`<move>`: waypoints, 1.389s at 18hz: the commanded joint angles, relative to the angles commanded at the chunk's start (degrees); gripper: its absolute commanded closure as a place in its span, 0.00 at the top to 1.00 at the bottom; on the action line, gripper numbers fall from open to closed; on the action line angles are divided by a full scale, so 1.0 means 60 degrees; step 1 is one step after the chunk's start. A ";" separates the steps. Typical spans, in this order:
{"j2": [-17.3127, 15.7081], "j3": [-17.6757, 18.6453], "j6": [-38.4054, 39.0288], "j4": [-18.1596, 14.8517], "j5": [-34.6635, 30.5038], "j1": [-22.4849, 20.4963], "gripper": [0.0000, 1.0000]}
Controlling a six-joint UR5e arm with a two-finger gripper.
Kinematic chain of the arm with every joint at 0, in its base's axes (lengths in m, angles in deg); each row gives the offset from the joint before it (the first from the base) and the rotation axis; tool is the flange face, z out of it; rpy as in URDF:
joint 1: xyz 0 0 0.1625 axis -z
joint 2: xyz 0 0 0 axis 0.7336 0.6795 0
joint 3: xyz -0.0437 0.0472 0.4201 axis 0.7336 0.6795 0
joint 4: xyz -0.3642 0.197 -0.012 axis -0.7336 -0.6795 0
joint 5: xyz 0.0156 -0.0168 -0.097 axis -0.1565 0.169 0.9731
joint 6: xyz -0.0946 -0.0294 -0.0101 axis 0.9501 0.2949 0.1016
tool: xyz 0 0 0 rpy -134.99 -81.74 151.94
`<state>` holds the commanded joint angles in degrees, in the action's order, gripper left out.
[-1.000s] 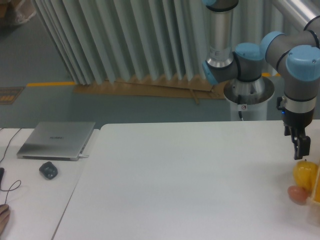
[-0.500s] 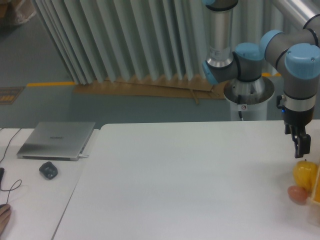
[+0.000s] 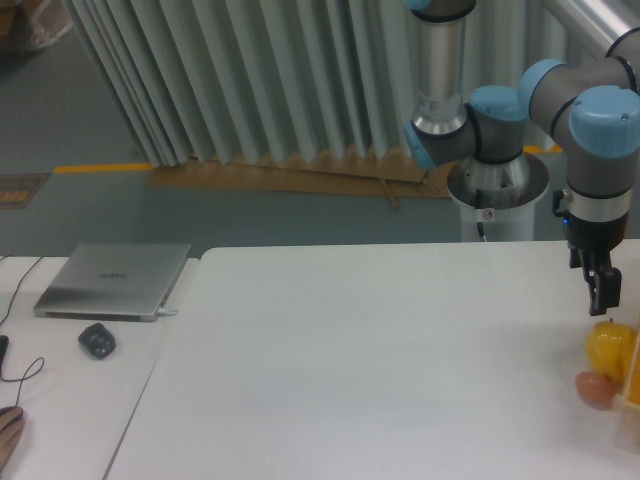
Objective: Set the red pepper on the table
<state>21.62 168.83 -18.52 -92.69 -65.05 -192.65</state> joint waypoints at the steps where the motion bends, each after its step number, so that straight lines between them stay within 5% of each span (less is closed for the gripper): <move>1: 0.0000 0.0000 0.0015 0.0015 0.0000 0.0000 1.00; 5: 0.0015 0.0000 0.0437 0.0029 0.0029 -0.0132 1.00; 9: 0.0015 -0.0044 0.2488 0.0088 0.0044 -0.0350 1.00; 25: 0.0146 -0.0088 0.2666 0.0337 -0.0058 -0.0820 1.00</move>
<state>22.50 168.30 -2.52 -90.66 -65.40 -197.57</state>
